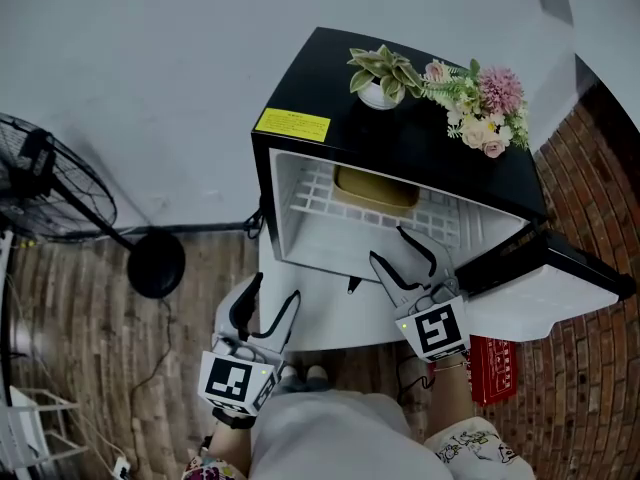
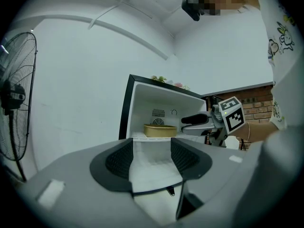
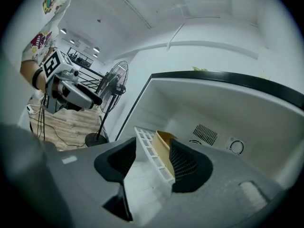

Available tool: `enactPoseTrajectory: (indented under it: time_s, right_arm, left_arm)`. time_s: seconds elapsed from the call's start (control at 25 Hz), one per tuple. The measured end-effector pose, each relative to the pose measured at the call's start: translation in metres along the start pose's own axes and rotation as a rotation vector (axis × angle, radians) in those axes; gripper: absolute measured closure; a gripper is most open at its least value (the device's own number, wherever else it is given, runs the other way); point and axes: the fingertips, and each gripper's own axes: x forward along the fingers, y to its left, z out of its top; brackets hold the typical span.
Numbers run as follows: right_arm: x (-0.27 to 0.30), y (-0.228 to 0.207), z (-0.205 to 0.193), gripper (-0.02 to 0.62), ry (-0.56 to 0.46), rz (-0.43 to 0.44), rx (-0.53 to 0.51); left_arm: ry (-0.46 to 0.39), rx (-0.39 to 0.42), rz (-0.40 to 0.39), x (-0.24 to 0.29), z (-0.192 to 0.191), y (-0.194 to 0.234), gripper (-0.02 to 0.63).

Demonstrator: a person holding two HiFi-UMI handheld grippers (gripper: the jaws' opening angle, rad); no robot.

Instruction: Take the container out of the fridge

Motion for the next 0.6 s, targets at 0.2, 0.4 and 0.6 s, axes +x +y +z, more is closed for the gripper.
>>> enactPoseTrajectory:
  time_s: [0.2,0.4,0.6]
  right_arm:
    - [0.019,0.006,0.002,0.380,0.011,0.031,-0.034]
    - [0.034,0.006,-0.002,0.380,0.043,0.040,-0.065]
    - [0.047,-0.001,-0.009,0.380,0.087,0.031,-0.089]
  left_arm:
    - [0.000,0.003,-0.001,0.001,0.000,0.001,0.364]
    - [-0.003,-0.003,-0.001,0.001,-0.001,0.003,0.364]
    - [-0.011,-0.010,-0.009,0.002,-0.001,0.001,0.364]
